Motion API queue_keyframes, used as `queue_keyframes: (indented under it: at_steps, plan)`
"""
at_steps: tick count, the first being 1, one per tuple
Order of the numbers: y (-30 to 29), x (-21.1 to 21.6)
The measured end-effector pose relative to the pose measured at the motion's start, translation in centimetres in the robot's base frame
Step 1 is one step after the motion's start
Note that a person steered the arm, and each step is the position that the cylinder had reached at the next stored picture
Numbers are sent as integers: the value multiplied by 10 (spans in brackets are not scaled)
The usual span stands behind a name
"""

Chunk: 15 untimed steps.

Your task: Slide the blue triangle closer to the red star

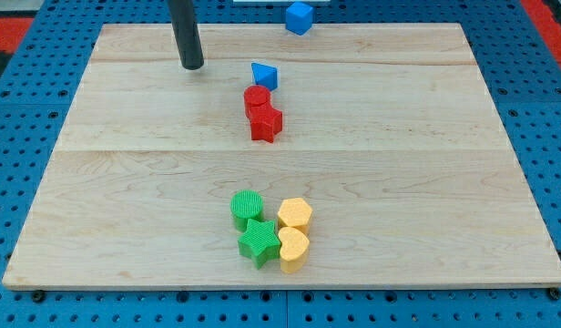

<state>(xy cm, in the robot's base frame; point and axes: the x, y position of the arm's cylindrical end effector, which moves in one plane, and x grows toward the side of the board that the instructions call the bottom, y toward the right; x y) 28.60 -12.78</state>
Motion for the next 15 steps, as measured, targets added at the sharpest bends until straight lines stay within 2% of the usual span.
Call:
queue_keyframes:
  at_steps: [4, 7, 9, 10, 12, 15]
  plan:
    - [48, 21]
    - [112, 21]
    - [119, -17]
    - [126, -4]
    - [126, 62]
    - [155, 58]
